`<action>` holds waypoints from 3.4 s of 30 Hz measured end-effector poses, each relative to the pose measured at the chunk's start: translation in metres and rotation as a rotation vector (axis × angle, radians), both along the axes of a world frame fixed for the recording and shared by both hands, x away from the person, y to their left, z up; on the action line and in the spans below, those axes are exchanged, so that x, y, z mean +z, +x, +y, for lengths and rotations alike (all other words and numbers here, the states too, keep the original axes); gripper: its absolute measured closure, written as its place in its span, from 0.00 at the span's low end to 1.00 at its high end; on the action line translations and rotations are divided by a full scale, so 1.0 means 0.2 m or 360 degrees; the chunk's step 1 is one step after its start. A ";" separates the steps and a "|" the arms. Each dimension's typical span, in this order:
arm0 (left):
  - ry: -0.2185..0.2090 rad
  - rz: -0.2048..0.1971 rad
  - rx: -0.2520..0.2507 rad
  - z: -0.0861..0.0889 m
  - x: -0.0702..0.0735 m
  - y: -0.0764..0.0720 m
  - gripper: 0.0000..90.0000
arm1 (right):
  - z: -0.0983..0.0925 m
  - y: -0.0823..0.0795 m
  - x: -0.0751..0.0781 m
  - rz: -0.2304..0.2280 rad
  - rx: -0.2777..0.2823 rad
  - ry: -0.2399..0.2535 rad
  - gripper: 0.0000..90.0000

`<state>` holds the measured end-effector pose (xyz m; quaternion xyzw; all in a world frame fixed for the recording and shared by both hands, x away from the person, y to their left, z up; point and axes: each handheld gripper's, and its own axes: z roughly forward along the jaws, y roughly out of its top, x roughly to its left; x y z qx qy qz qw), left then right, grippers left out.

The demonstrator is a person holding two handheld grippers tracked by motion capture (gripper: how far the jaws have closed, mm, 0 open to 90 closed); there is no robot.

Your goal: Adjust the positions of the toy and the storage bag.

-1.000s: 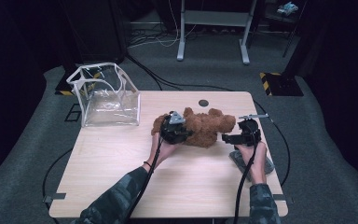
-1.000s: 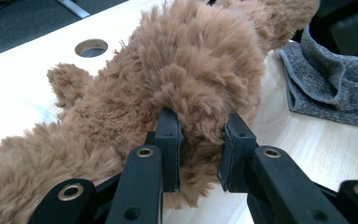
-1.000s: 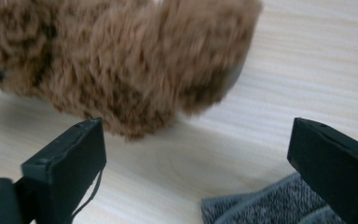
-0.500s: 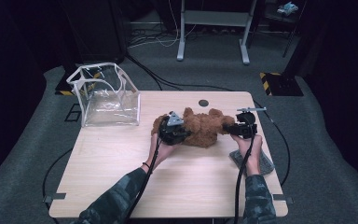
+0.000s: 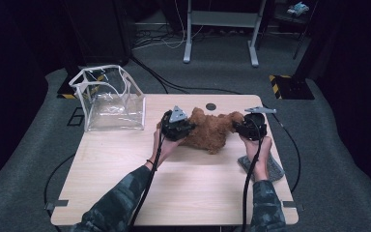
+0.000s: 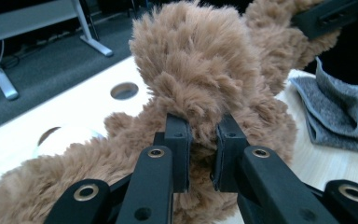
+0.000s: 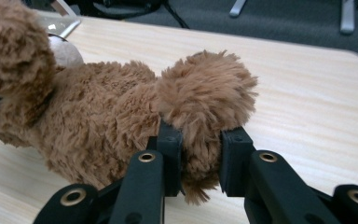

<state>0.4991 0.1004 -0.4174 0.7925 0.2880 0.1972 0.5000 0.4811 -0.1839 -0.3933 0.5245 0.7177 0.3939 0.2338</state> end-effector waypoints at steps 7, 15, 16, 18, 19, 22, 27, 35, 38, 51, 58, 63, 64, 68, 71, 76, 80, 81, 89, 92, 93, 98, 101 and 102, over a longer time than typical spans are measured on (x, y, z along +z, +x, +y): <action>-0.0006 -0.0040 0.0003 0.02 0.08 0.04 0.88 | 0.03 -0.07 0.13 -0.0104 0.0005 -0.0019 0.83; -0.0038 -0.0081 -0.0001 0.04 0.15 0.04 0.88 | 0.07 -0.15 0.24 -0.0171 0.0013 -0.0051 0.83; -0.0028 -0.0082 -0.0007 0.04 0.17 0.05 0.88 | 0.08 -0.16 0.24 -0.0176 0.0013 -0.0052 0.83; -0.0025 -0.0104 0.0002 0.04 0.18 0.06 0.88 | 0.09 -0.18 0.26 -0.0188 0.0019 -0.0059 0.83; -0.0022 -0.0099 0.0001 0.04 0.18 0.06 0.88 | 0.10 -0.20 0.26 -0.0187 0.0020 -0.0061 0.83; -0.0003 -0.0103 -0.0017 0.05 0.18 0.08 0.88 | 0.12 -0.23 0.27 -0.0191 0.0028 -0.0068 0.83; 0.0026 -0.0050 -0.0030 0.07 0.13 0.12 0.88 | 0.18 -0.28 0.22 -0.0153 0.0055 -0.0092 0.82; 0.0058 0.0032 -0.0028 0.11 -0.02 0.09 0.84 | 0.25 -0.33 0.08 -0.0056 0.0127 -0.0089 0.80; 0.0052 0.0062 -0.0036 0.13 -0.07 0.05 0.80 | 0.26 -0.34 0.02 -0.0001 0.0161 -0.0086 0.78; 0.0115 0.0065 0.0075 0.09 0.09 0.00 0.29 | 0.23 -0.40 0.00 0.0023 0.0243 -0.0031 0.51; 0.0212 0.0126 0.0048 0.02 0.07 0.05 0.41 | 0.14 -0.42 0.01 0.0032 0.0240 -0.0012 0.28; 0.0174 0.0107 0.0021 0.07 0.03 0.02 0.72 | 0.04 -0.38 -0.03 0.0083 0.0174 0.0036 0.18; 0.0165 0.0106 0.0023 0.09 0.02 0.01 0.73 | 0.02 -0.37 -0.04 0.0094 0.0163 0.0046 0.16; 0.0088 0.0121 0.0034 0.16 -0.01 -0.02 0.76 | -0.04 -0.31 -0.09 0.0148 0.0084 0.0104 0.13; 0.0057 0.0140 0.0046 0.23 -0.05 -0.05 0.76 | -0.08 -0.27 -0.12 0.0158 0.0046 0.0179 0.12; 0.0005 0.0179 0.0068 0.29 -0.11 -0.07 0.76 | -0.06 -0.18 -0.19 0.0268 0.0034 0.0112 0.11; -0.0014 0.0171 0.0095 0.31 -0.14 -0.09 0.75 | 0.02 -0.09 -0.29 0.0419 0.0095 0.0062 0.09; -0.0006 0.0174 0.0092 0.32 -0.15 -0.10 0.75 | 0.03 -0.06 -0.32 0.0443 0.0109 0.0054 0.07; -0.0016 0.0208 0.0113 0.35 -0.18 -0.11 0.76 | 0.07 0.04 -0.44 0.0590 0.0268 0.0148 0.34; -0.0009 0.0196 0.0112 0.34 -0.19 -0.11 0.78 | 0.08 0.04 -0.44 0.0627 0.0296 0.0162 0.51; -0.0010 0.0187 0.0114 0.33 -0.18 -0.12 0.79 | 0.08 0.04 -0.44 0.0625 0.0311 0.0169 0.58; -0.0005 0.0156 0.0114 0.34 -0.17 -0.12 0.82 | 0.10 0.03 -0.43 0.0590 0.0338 0.0119 0.82; -0.0022 0.0116 0.0121 0.36 -0.14 -0.12 0.84 | 0.13 0.00 -0.40 0.0540 0.0290 0.0044 0.86; -0.0023 0.0106 0.0120 0.36 -0.13 -0.12 0.84 | 0.12 -0.01 -0.38 0.0502 0.0270 0.0019 0.86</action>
